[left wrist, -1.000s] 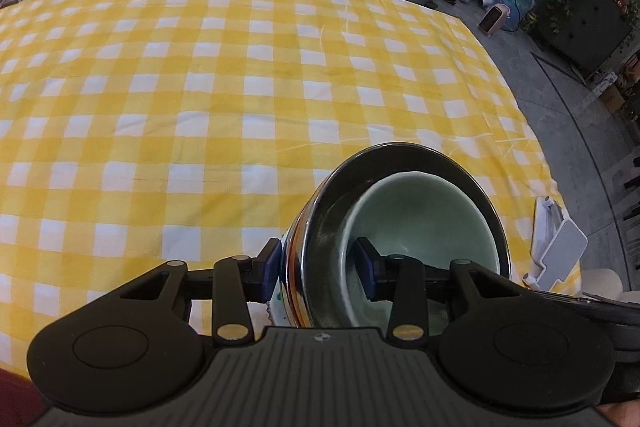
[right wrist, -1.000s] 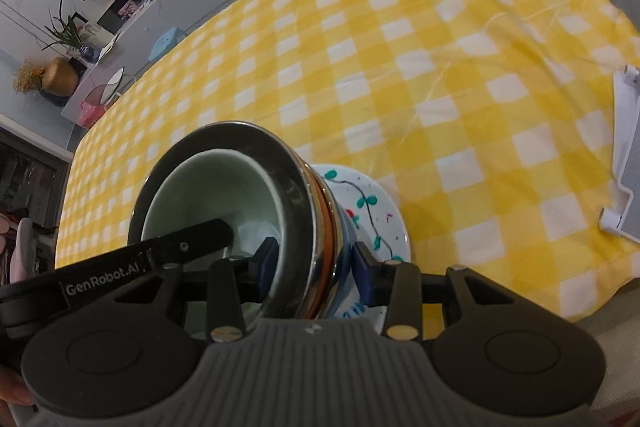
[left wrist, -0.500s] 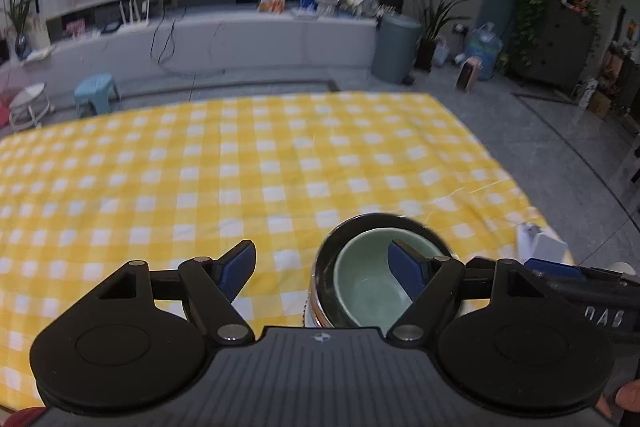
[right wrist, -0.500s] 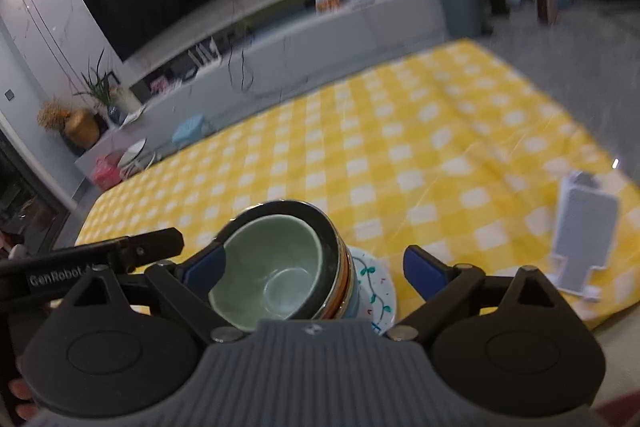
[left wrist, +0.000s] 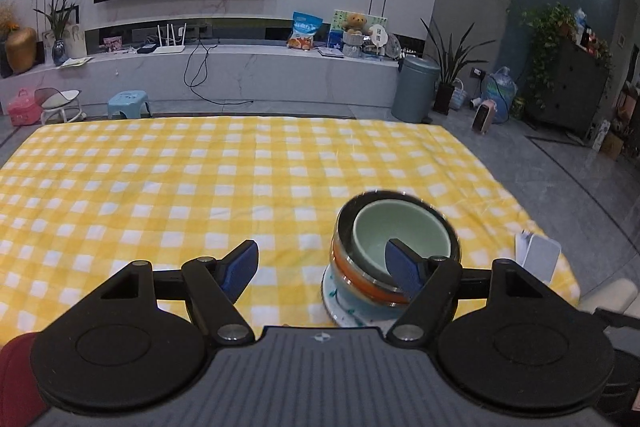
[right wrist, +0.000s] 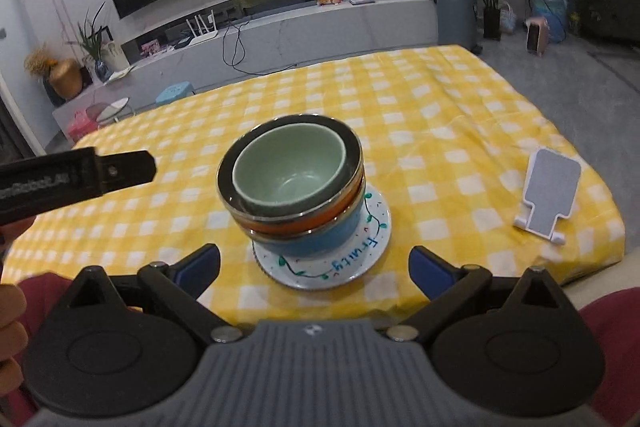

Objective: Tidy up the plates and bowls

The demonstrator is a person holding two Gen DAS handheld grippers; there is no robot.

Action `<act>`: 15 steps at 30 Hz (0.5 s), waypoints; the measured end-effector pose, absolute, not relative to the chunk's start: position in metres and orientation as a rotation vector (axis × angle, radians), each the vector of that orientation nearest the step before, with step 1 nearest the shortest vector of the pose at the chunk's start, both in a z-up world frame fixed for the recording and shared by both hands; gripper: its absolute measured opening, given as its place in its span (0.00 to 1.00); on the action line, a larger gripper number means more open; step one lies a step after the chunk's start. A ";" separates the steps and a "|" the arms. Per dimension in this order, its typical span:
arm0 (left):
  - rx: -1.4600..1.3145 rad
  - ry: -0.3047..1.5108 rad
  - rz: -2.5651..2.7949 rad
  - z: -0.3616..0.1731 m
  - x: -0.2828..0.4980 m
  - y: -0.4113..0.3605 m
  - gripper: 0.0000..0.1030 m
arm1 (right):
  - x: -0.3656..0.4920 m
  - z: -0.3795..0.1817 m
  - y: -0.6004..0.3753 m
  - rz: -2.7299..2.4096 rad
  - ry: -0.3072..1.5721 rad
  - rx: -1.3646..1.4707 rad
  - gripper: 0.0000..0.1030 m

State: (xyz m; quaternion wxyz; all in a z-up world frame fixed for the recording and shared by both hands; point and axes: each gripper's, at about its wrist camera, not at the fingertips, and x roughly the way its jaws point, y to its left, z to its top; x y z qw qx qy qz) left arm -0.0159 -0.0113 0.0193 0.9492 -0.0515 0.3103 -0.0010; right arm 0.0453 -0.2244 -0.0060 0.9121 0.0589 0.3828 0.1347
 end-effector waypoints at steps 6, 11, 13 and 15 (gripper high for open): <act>-0.057 0.638 -0.025 0.009 -0.025 -0.018 0.82 | 0.040 -0.007 -0.219 0.292 0.784 0.128 0.96; -0.042 0.633 -0.005 0.001 -0.030 -0.023 0.82 | 0.039 -0.011 -0.217 0.303 0.774 0.163 0.96; -0.033 0.643 -0.002 -0.002 -0.027 -0.024 0.82 | 0.037 -0.013 -0.215 0.295 0.765 0.147 0.96; -0.028 0.656 -0.013 -0.004 -0.025 -0.025 0.82 | 0.038 -0.016 -0.215 0.297 0.763 0.146 0.96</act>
